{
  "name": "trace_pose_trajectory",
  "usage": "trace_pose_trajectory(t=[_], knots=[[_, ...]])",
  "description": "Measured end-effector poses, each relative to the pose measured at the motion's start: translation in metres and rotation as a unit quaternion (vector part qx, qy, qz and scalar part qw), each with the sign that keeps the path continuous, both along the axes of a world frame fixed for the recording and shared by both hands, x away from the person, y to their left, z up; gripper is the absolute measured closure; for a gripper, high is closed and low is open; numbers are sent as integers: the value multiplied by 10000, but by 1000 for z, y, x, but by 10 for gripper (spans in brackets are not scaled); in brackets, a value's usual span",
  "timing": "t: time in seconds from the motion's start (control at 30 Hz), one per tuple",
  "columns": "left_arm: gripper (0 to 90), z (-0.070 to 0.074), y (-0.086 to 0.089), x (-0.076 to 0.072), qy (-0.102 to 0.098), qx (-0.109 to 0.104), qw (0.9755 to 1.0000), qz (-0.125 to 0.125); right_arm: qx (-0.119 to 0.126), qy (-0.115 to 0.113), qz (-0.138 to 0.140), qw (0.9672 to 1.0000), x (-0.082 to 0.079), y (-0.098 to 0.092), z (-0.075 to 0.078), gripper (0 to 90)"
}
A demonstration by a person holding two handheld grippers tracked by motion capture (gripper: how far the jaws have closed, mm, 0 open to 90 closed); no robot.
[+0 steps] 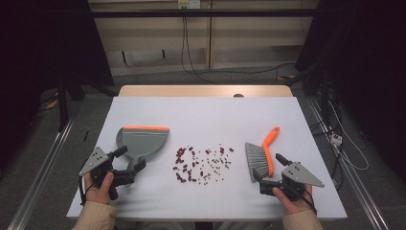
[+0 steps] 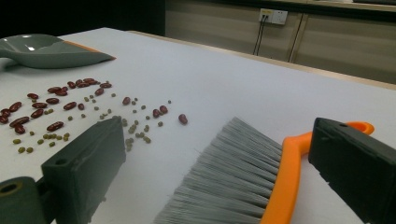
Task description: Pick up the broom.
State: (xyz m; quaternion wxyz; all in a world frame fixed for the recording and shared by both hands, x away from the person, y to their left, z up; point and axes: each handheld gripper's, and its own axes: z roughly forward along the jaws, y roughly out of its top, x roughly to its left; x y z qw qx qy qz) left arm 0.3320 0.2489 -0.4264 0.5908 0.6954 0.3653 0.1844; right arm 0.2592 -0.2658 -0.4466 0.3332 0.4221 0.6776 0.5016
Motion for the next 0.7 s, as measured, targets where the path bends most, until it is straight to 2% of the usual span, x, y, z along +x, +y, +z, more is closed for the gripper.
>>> trace_pose_trajectory(t=[0.4,0.43,0.53,0.7], knots=[[54,0,0,0,14,-35,10000,-4,36,4,-10,10000,3,-1,2,32],[54,0,-1,0,10,-28,10000,-15,90,75,-80,9999,5,1,2,29],[55,0,-1,1,5,-22,10000,-17,88,100,-113,9998,6,2,2,28],[55,0,-1,1,-10,-36,10000,-13,48,160,-228,9996,18,1,11,49]])
